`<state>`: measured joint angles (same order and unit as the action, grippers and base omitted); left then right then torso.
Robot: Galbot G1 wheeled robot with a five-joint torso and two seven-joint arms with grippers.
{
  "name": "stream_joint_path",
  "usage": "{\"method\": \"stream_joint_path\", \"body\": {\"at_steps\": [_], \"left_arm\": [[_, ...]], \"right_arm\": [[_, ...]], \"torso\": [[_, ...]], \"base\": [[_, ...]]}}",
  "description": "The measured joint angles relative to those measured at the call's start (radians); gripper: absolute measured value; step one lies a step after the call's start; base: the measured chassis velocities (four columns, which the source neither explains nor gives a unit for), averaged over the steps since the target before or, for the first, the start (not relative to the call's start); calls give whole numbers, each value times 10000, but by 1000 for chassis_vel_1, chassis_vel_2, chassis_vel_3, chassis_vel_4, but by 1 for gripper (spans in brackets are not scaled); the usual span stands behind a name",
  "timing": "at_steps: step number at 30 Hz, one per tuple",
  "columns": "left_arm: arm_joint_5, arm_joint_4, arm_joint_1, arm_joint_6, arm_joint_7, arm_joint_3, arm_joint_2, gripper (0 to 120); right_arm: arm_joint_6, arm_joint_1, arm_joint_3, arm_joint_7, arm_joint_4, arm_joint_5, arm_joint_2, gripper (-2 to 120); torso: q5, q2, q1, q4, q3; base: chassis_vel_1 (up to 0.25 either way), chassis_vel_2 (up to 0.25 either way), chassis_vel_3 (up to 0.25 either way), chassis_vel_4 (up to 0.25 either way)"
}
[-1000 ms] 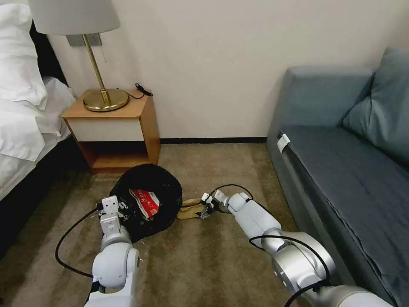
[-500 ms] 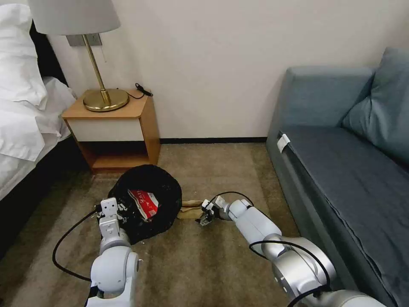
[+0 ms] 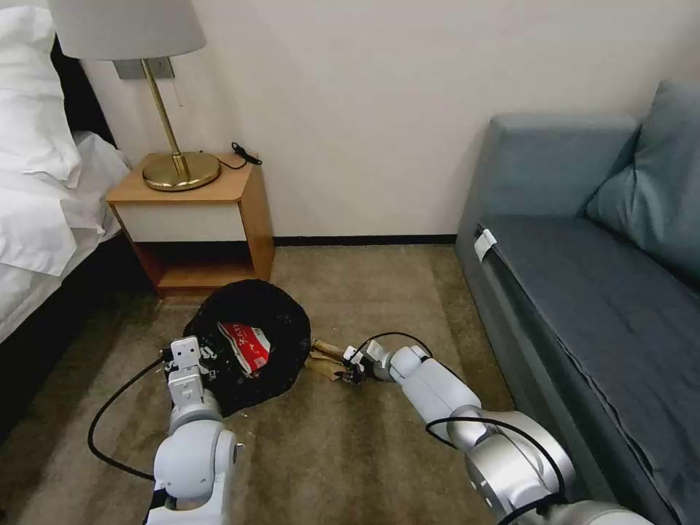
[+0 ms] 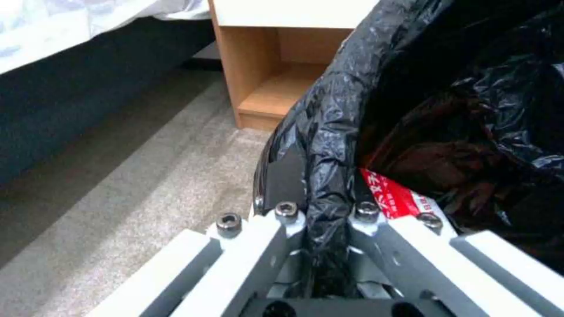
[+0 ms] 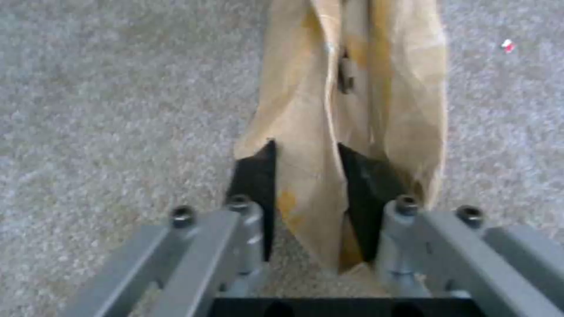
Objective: Pick up the trash bin, then pick up the garbage on the floor and place it into the trash bin.
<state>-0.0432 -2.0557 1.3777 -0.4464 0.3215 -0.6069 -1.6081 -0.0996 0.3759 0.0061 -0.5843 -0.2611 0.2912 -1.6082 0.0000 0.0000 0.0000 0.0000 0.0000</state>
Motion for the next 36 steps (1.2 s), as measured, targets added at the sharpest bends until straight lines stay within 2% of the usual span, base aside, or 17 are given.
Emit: {"method": "stream_joint_path", "body": {"at_steps": [3,5,8,20,26,36], "left_arm": [[16,-6,-16,-12,0,-12,0,1],[44,-8,-81,-45,2,-19,0,1],[52,20,-132,-52,4,-17,0,1],[173,380,-424,-52,17,5,0,1],[370,638,-674,-64,30,-28,0,1],[522,776,-925,-78,17,37,33,1]], "right_arm": [[-23,34,-11,-35,-8,0,0,19],[-102,105,-30,-108,-22,0,1,5],[-122,173,-23,-110,-64,-1,3,0],[-344,779,38,53,-931,-746,0,0],[-525,1245,-12,536,-2197,-2159,321,0],[-724,1173,1137,1351,-2403,-3088,713,0]], "torso": [[0,0,0,0,0],[-1,0,0,-1,0],[0,0,0,-2,0],[1,0,0,0,0],[2,0,0,1,0],[1,0,0,-1,0]], "base": [[0,0,0,0],[0,0,0,0],[0,0,0,0],[0,0,0,0],[0,0,0,0],[0,0,0,0]]}}
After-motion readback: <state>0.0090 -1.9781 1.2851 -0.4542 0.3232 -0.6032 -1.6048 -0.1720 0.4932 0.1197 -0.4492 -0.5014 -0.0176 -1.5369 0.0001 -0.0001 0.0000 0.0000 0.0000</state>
